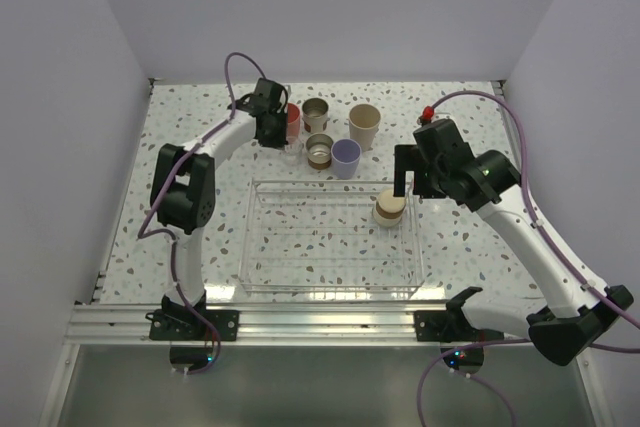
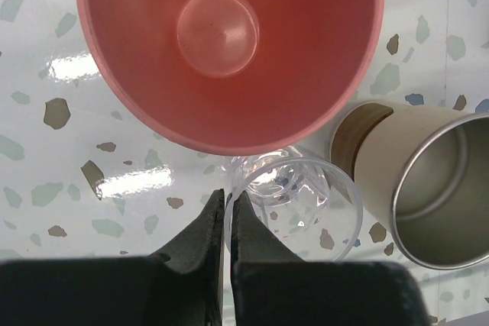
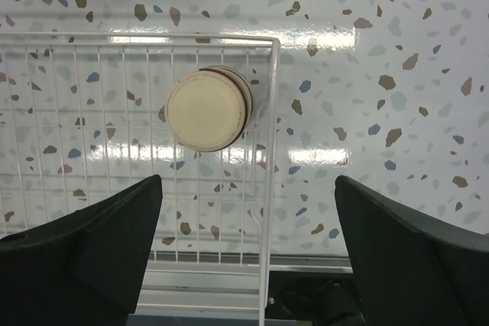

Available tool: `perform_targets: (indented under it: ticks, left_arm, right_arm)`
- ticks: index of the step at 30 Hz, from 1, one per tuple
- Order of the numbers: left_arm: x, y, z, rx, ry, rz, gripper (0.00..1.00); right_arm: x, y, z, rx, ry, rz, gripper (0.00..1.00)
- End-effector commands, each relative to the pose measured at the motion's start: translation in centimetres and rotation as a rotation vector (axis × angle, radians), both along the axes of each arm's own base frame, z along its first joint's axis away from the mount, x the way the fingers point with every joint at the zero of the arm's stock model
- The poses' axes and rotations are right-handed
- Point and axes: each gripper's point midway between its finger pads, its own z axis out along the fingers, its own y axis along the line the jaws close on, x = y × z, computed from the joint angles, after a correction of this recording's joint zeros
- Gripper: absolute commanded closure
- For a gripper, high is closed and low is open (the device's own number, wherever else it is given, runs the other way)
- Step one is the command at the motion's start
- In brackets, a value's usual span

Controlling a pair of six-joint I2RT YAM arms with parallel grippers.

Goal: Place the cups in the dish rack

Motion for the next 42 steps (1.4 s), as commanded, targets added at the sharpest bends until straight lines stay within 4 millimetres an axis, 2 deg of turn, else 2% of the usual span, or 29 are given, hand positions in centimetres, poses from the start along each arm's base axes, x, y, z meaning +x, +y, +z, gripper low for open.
perform_targets:
  ticks: [1, 5, 8, 9, 10, 11, 13, 14, 16, 17, 19, 20, 21, 22, 23, 29, 31, 33, 34, 35, 40, 41, 42]
  left_arm:
    - [1.0, -0.1, 3.9, -0.022, -0.084, 0.001, 1.00]
    - [0.4, 0.4, 5.6, -0.032, -0.107, 0.007, 1.00]
    - [-0.4, 1.1, 7.6, -0.089, -0.125, 0.030, 1.00]
    - [-0.6, 1.7, 8.8, -0.121, -0.151, 0.054, 1.00]
    - [-0.9, 1.5, 9.5, -0.158, -0.157, 0.046, 1.00]
    - [-1.1, 1.7, 11.3, -0.189, -0.193, 0.050, 1.00]
    - [-1.4, 2.0, 12.5, -0.231, -0.212, 0.062, 1.00]
    - [-1.9, 1.9, 14.0, -0.263, -0.237, 0.050, 1.00]
    - [-2.5, 1.5, 15.2, -0.316, -0.250, 0.038, 1.00]
    - [-3.0, 1.4, 16.7, -0.343, -0.276, 0.028, 1.00]
    - [-3.6, 1.1, 17.6, -0.393, -0.290, 0.021, 1.00]
    - [-4.5, 0.7, 19.3, -0.432, -0.319, -0.010, 1.00]
    - [-4.8, 0.6, 19.5, -0.459, -0.332, -0.012, 1.00]
    - [-5.5, 0.2, 20.4, -0.494, -0.342, -0.040, 1.00]
    - [-6.4, 0.0, 22.1, -0.525, -0.382, -0.062, 1.00]
    - [-9.9, -2.5, 26.5, -0.746, -0.459, -0.218, 1.00]
    - [-11.1, -3.3, 27.4, -0.807, -0.459, -0.282, 1.00]
    - [-11.9, -3.8, 28.4, -0.862, -0.477, -0.313, 1.00]
    - [-12.5, -4.0, 29.0, -0.886, -0.487, -0.347, 1.00]
    - [-12.9, -4.1, 29.3, -0.900, -0.496, -0.358, 1.00]
    - [-14.9, -4.7, 30.1, -1.009, -0.493, -0.419, 1.00]
    - [-15.5, -4.8, 31.5, -1.035, -0.552, -0.461, 1.00]
    - [-16.0, -4.9, 31.1, -1.078, -0.513, -0.449, 1.00]
  right_arm:
    - [0.4, 0.4, 1.4, 0.050, -0.038, -0.013, 0.02]
    - [0.5, 1.4, 1.6, 0.094, -0.037, 0.003, 0.02]
    - [0.5, 2.9, 2.2, 0.174, -0.049, 0.041, 0.02]
    - [0.6, 3.4, 2.5, 0.203, -0.056, 0.051, 0.02]
    - [0.2, 4.6, 2.9, 0.263, -0.050, 0.087, 0.02]
    - [0.5, 5.5, 3.8, 0.320, -0.091, 0.112, 0.02]
    - [0.4, 7.0, 5.0, 0.413, -0.125, 0.162, 0.02]
    - [0.5, 8.6, 5.7, 0.501, -0.142, 0.192, 0.02]
    - [0.3, 9.9, 7.0, 0.612, -0.169, 0.208, 0.02]
    - [0.3, 11.1, 7.5, 0.680, -0.181, 0.250, 0.02]
    - [0.3, 12.1, 8.2, 0.765, -0.179, 0.241, 0.02]
    - [0.6, 12.6, 8.3, 0.802, -0.191, 0.247, 0.02]
    - [0.4, 13.0, 8.8, 0.837, -0.200, 0.259, 0.02]
    - [0.3, 13.2, 8.4, 0.874, -0.183, 0.240, 0.02]
    - [0.5, 13.7, 9.8, 0.926, -0.232, 0.266, 0.02]
    - [0.1, 14.9, 11.5, 1.102, -0.232, 0.267, 0.02]
    - [-0.4, 15.5, 11.5, 1.165, -0.178, 0.266, 0.02]
    - [-0.5, 16.0, 12.3, 1.229, -0.183, 0.287, 0.02]
    - [-0.7, 16.2, 11.9, 1.268, -0.154, 0.281, 0.02]
    - [-0.8, 16.3, 13.3, 1.315, -0.201, 0.309, 0.02]
    - [-0.9, 15.6, 14.3, 1.368, -0.244, 0.288, 0.02]
    - [-0.9, 15.7, 14.3, 1.369, -0.241, 0.285, 0.02]
    - [-0.9, 15.7, 14.4, 1.370, -0.244, 0.286, 0.02]
